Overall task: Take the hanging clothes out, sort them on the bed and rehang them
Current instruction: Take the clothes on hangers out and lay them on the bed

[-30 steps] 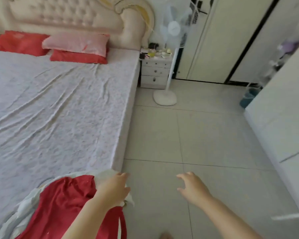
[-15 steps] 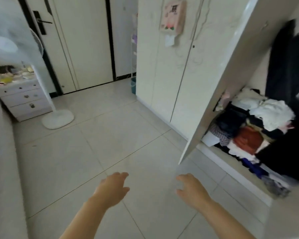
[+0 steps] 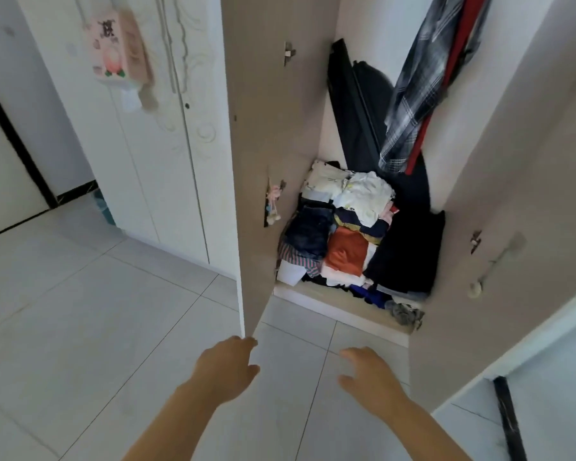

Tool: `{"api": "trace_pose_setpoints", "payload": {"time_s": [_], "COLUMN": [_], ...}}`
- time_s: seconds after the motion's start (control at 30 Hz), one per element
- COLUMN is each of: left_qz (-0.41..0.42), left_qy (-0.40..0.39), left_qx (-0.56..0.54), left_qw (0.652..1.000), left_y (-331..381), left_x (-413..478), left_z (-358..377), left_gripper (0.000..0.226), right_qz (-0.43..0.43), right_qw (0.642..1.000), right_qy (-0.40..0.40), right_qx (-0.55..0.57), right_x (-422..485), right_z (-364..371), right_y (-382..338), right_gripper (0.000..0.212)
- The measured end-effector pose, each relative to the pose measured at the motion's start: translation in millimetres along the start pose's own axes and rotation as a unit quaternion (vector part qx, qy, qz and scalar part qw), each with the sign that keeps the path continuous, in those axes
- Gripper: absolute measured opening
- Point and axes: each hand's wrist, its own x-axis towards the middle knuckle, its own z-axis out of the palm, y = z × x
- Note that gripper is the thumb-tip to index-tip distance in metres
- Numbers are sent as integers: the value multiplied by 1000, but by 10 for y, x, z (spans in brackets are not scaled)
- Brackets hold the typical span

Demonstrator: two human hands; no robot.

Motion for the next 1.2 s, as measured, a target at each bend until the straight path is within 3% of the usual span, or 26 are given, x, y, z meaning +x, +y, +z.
{"api": "trace_pose_setpoints", "payload": {"time_s": [0.33, 0.53, 0.73, 0.93, 1.2], "left_qz": [139, 196, 252, 249, 263], "left_qy": [13, 74, 140, 231, 376], "left_qx": [38, 37, -20, -82, -120], "left_qw": [989, 977, 957, 937, 880], "left_y": [485, 841, 1439, 2034, 2585], "left_x": [1859, 2744, 3594, 4291, 4992], "left_z": [-650, -1219, -1844, -2573, -3612], "left_gripper": [48, 41, 47, 46, 46], "right_qz": [59, 37, -27, -105, -185], "right_qw": [993, 983, 968, 947, 900], "right_qy": [105, 178, 248, 300, 393], "right_qx": [8, 28, 35, 48, 44], "right_x": [1153, 1752, 2484, 3166, 3934], "right_z": [-862, -1603, -2528, -3582, -4986], "right_y": [99, -16, 70, 141, -26], "right_gripper": [45, 44, 46, 46, 43]}}
